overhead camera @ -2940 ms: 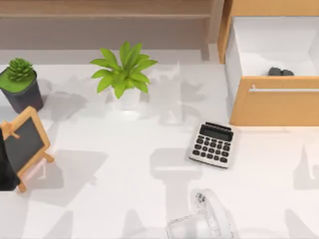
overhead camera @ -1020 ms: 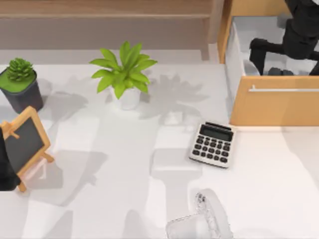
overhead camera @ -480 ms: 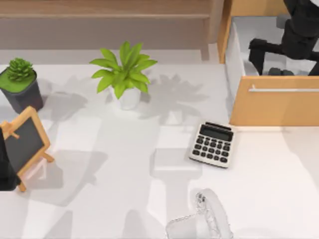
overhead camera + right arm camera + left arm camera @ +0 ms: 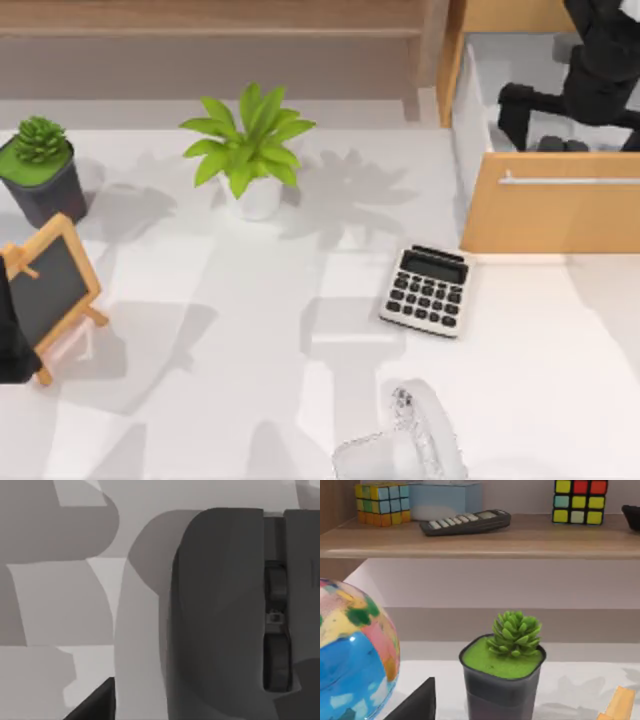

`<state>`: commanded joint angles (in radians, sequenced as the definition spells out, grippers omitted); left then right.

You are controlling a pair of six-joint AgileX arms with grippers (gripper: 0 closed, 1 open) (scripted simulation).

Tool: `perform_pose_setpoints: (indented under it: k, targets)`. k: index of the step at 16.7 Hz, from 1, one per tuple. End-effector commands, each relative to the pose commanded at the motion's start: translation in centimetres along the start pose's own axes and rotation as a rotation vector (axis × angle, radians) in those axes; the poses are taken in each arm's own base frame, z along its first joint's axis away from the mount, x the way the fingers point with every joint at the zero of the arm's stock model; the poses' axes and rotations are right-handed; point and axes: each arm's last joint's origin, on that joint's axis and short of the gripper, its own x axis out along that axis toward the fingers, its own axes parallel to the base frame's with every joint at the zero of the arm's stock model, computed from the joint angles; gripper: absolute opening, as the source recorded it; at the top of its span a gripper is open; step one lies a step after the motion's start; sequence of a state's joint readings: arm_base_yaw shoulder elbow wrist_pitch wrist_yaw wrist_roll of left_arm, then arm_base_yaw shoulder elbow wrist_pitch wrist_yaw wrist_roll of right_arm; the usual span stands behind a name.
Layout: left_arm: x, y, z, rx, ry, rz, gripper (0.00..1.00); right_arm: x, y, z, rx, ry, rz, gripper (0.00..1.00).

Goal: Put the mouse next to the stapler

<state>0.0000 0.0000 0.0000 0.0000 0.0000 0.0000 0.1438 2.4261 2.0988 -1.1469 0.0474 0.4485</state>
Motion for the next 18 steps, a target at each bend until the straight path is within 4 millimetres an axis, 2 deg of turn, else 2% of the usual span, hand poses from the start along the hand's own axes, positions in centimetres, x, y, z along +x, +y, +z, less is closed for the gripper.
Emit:
perform_pose_setpoints:
  k: [7, 11, 15, 18]
  targets:
    - [0.0, 0.0, 0.0, 0.0, 0.0, 0.0, 1.0, 0.6, 0.1, 0.0, 0.0, -0.005, 0.0, 1.0]
    - [0.0, 0.0, 0.0, 0.0, 0.0, 0.0, 1.0, 2.2, 0.2, 0.2, 0.0, 0.0, 0.0, 1.0]
    - [0.0, 0.0, 0.0, 0.0, 0.0, 0.0, 1.0, 2.2, 0.2, 0.2, 0.0, 0.001, 0.0, 1.0]
    - [0.0, 0.0, 0.0, 0.0, 0.0, 0.0, 1.0, 2.2, 0.2, 0.2, 0.0, 0.001, 0.0, 0.77]
